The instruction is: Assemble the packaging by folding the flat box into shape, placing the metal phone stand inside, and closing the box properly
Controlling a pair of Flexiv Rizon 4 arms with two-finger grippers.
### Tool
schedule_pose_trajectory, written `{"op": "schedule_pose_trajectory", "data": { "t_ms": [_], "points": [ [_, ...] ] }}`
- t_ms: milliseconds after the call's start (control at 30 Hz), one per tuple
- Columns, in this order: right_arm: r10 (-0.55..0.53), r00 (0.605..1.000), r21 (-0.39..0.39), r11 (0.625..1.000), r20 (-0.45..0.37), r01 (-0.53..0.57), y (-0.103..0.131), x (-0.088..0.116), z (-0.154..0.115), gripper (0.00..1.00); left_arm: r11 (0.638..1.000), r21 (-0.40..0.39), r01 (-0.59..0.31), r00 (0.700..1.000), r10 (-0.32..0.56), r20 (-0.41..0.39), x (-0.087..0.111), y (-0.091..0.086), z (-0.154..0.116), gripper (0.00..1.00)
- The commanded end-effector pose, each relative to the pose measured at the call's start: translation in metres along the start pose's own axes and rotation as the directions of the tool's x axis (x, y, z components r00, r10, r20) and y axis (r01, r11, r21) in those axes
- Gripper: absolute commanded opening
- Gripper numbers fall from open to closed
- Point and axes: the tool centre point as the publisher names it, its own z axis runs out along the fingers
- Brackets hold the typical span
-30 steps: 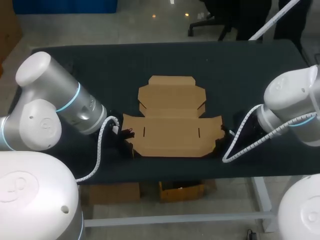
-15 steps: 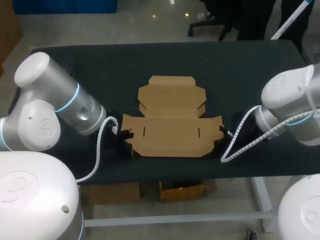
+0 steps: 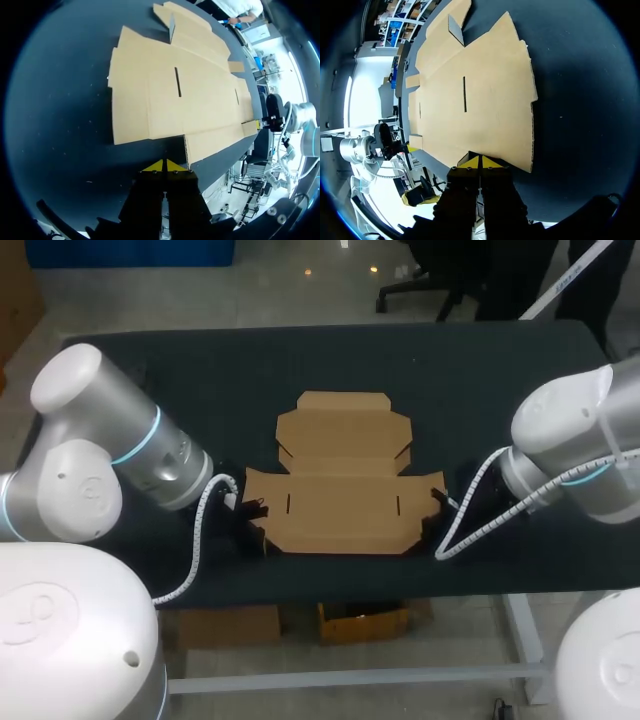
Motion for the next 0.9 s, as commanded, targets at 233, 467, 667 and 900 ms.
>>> {"op": "schedule_pose_trajectory", "data": {
  "t_ms": [233,467,667,900],
  "points": [
    [-0.007,1.000,0.006,1.000,0.017,0.007,0.0018,0.0080,0.0006,0.00,1.000,0.002,-0.013,1.000,0.012,0.019,0.0068,0.0005,-0.0012,0.00],
    [-0.011,1.000,0.017,1.000,0.025,0.010,0.0017,0.0096,0.0033,0.00,1.000,0.003,-0.021,0.999,0.021,0.027,0.0090,0.0004,-0.0022,0.00],
    [-0.014,0.999,0.023,1.000,0.030,0.013,0.0015,0.0105,0.0048,0.00,1.000,0.004,-0.028,0.999,0.028,0.035,0.0113,0.0005,-0.0026,0.00],
    [-0.017,0.999,0.025,1.000,0.034,0.016,0.0012,0.0113,0.0049,0.00,0.999,0.007,-0.033,0.999,0.032,0.043,0.0126,-0.0013,-0.0020,0.00]
  ]
}}
